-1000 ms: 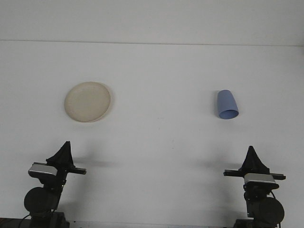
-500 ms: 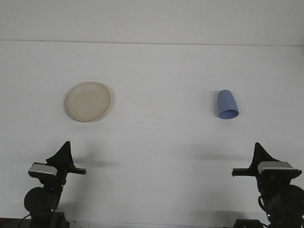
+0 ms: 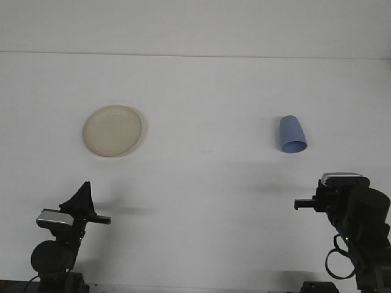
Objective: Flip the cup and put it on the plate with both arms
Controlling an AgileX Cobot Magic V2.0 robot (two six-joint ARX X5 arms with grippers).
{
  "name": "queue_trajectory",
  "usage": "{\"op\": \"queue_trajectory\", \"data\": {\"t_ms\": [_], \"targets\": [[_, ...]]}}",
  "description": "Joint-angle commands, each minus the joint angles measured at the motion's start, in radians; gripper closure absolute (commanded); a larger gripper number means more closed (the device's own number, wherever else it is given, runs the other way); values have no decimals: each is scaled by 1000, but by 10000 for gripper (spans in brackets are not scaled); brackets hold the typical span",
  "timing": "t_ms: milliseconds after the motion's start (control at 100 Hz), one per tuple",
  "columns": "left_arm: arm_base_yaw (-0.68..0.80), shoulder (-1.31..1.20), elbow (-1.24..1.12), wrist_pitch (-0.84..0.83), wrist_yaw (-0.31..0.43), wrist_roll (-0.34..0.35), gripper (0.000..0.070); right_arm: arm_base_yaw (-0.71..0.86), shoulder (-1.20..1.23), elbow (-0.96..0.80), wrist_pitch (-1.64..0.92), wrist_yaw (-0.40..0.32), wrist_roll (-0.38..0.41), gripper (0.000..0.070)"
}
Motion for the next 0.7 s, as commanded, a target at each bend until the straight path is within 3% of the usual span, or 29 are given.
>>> {"op": "queue_trajectory", "data": {"t_ms": [0,130,190,240,350,400,690], "targets": [[1,-1,-19,15,-2,0,690,1,1,14,-1,-3,13,699],[1,-1,-19,15,-2,0,690,1,-3,14,-2,-2,13,697],[1,-1,-19,14,-2,0,690,1,-8,14,-5,-2,13,663],[1,-1,-19,15,-2,0,689,1,-8,14,-9,-2,13,578],[1,-1,-19,14,-2,0,690,1,-9,14,-17,-2,13,315],[1,-1,-19,14,-2,0,690,1,-10,14,-21,-2,13,252],[1,-1,-19,14,-2,0,690,0,19,14,27,10,14,236]]}}
